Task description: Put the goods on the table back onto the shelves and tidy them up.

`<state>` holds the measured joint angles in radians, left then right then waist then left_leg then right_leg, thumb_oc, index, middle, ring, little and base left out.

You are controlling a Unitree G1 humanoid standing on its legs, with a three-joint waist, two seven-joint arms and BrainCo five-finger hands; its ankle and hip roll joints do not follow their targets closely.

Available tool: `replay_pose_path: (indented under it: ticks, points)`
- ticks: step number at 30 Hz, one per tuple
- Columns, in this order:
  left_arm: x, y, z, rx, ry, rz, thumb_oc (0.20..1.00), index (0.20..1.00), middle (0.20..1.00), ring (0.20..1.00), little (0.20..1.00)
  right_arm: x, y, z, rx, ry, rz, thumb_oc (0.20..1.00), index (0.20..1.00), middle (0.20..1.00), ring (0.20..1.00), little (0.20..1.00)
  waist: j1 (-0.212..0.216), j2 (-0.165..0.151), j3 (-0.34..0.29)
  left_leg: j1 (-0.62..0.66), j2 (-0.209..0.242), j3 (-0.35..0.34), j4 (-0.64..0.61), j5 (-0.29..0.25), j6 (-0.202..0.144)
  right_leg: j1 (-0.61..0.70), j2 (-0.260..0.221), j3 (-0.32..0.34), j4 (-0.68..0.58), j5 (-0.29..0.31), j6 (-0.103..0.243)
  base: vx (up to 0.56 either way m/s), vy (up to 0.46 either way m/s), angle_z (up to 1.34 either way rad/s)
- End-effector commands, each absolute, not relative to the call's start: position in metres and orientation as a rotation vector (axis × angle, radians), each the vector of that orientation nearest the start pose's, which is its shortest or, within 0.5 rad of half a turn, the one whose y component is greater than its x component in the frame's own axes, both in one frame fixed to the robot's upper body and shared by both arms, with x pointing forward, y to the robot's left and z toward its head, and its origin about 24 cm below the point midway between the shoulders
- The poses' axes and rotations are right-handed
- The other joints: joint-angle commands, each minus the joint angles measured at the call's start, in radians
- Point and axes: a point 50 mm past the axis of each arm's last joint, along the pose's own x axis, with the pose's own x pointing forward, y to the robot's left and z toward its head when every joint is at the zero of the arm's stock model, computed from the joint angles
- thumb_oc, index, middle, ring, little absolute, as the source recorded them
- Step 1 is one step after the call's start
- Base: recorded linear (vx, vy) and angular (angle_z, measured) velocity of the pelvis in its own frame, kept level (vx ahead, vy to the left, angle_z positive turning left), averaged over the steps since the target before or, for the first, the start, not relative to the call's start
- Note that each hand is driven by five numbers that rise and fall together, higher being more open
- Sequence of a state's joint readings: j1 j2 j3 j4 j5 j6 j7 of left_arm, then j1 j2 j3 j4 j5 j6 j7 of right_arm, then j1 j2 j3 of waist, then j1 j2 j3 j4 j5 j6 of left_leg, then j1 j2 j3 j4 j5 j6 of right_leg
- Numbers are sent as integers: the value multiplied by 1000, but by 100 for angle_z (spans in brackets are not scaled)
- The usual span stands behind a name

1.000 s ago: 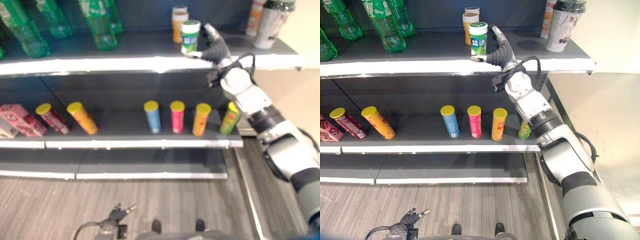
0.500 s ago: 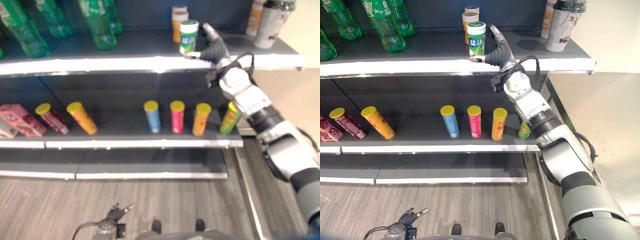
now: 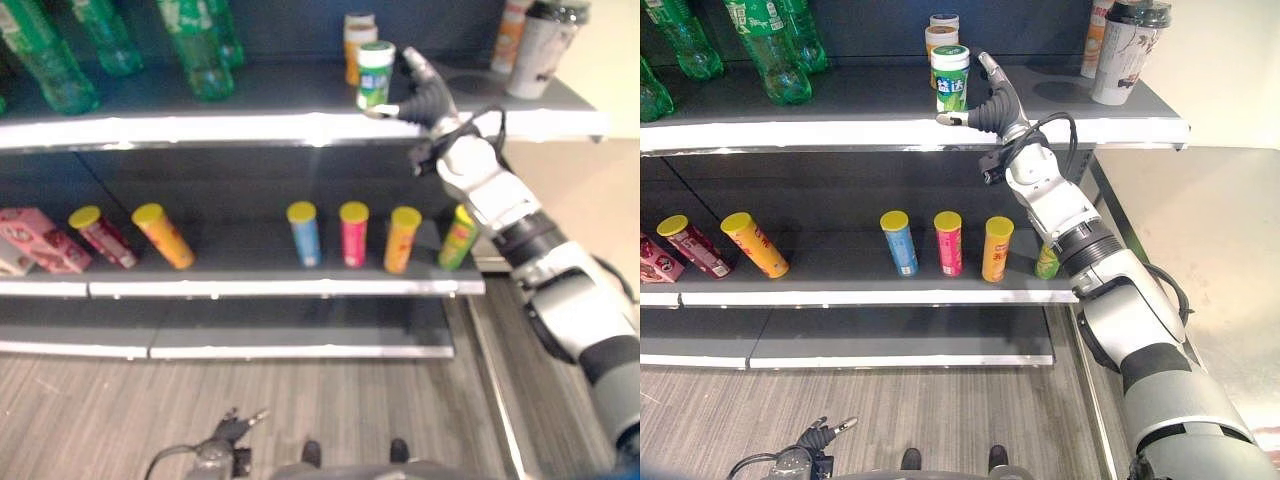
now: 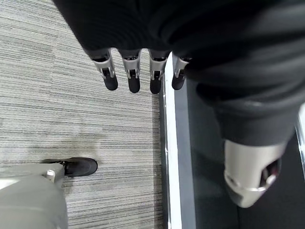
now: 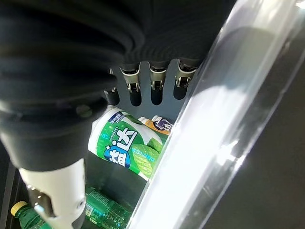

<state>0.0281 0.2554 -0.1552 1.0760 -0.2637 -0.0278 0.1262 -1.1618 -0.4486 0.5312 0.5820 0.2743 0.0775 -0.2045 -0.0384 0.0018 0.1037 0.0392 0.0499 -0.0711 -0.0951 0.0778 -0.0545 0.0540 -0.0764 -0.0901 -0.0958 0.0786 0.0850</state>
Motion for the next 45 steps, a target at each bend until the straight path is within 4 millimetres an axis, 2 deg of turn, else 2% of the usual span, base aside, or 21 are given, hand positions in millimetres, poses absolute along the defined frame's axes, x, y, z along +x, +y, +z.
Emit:
replay_pose_path:
  ticks: [1,11,19,22,24,25,27,28,31,32,35,36,39,40,41,44,45]
  points:
    - [133,267,-136,191,1006,337,1000,1000,1000,1000,1000,396,-94,283,-468,-497,126,1000,1000,1000,1000,1000,36,-71,10,71,12,97,8,-155,-24,22,-114,-9,11,-61,89,0,0,0]
    - [134,266,-136,184,1002,342,1000,1000,1000,1000,1000,398,-92,282,-467,-487,129,1000,1000,1000,1000,1000,40,-72,10,73,12,93,8,-155,-24,27,-116,-16,12,-64,89,0,0,0]
    - [138,263,-135,181,994,344,1000,1000,1000,1000,1000,397,-95,286,-531,-510,89,1000,1000,1000,1000,1000,35,-71,12,71,11,90,8,-155,-24,26,-116,-20,15,-66,88,0,0,0]
    - [144,261,-134,182,981,354,1000,1000,1000,1000,1000,382,-95,304,-611,-647,29,1000,1000,1000,1000,1000,19,-64,14,74,13,96,8,-159,-22,23,-116,-13,16,-68,88,0,0,0]
    - [144,259,-134,180,981,353,1000,1000,1000,1000,1000,378,-97,307,-626,-677,7,1000,1000,1000,1000,1000,17,-63,14,76,13,96,8,-161,-21,23,-117,-13,17,-68,89,0,0,0]
    - [148,257,-133,184,969,349,1000,1000,1000,1000,1000,372,-108,318,-664,-738,-72,1000,1000,1000,1000,1000,10,-58,15,76,13,99,8,-164,-20,22,-117,-10,17,-69,90,0,0,0]
    - [150,256,-132,187,964,347,1000,1000,1000,1000,1000,369,-112,321,-671,-761,-106,1000,1000,1000,1000,1000,9,-58,14,78,12,100,8,-166,-18,23,-118,-9,17,-71,89,0,0,0]
    - [154,256,-131,190,949,351,1000,1000,1000,1000,1000,364,-122,330,-687,-804,-175,1000,1000,1000,1000,1000,5,-57,12,74,10,102,8,-160,-16,17,-120,-6,17,-66,90,0,0,0]
    - [158,256,-129,196,940,352,1000,1000,1000,1000,1000,356,-131,338,-691,-861,-236,1000,1000,1000,1000,1000,3,-56,9,75,10,102,8,-162,-15,16,-120,-5,17,-66,91,-5,4,-1]
    - [158,255,-129,194,938,350,1000,1000,1000,1000,1000,344,-135,345,-673,-935,-266,1000,1000,1000,1000,1000,2,-55,8,77,9,103,8,-164,-13,17,-120,-5,17,-66,92,0,0,0]
    - [159,255,-128,195,931,351,1000,1000,1000,1000,1000,339,-135,347,-674,-970,-266,1000,1000,1000,1000,1000,2,-55,9,78,9,104,8,-163,-13,16,-120,-4,17,-66,92,3,-1,-4]
    - [158,254,-129,197,931,344,1000,1000,1000,1000,1000,324,-127,351,-640,-1055,-211,1000,1000,1000,1000,1000,4,-56,8,79,9,105,8,-165,-12,16,-121,-4,17,-67,92,10,0,-14]
    - [153,255,-131,189,939,348,1000,1000,1000,1000,1000,311,-101,345,-546,-1101,1,1000,1000,1000,1000,1000,11,-60,9,79,9,108,8,-164,-11,15,-121,-1,16,-67,92,-3,4,-9]
    - [150,254,-132,181,946,344,1000,1000,1000,1000,1000,310,-83,334,-511,-1068,154,1000,1000,1000,1000,1000,16,-65,8,79,8,109,8,-163,-12,16,-121,-3,15,-67,92,-6,4,-5]
    - [150,254,-132,181,946,344,1000,1000,1000,1000,1000,310,-83,334,-511,-1069,154,1000,1000,1000,1000,1000,16,-64,8,79,8,109,8,-163,-12,16,-121,-3,15,-67,92,0,0,0]
    - [144,255,-134,168,959,349,1000,1000,1000,1000,1000,312,-58,319,-470,-998,340,1000,1000,1000,1000,1000,32,-73,9,87,10,107,8,-169,-14,30,-121,-11,13,-74,93,7,5,1]
    - [144,255,-134,167,959,349,1000,1000,1000,1000,1000,312,-58,319,-470,-998,341,1000,1000,1000,1000,1000,32,-73,9,87,10,107,8,-169,-14,30,-121,-11,13,-74,93,-1,24,3]
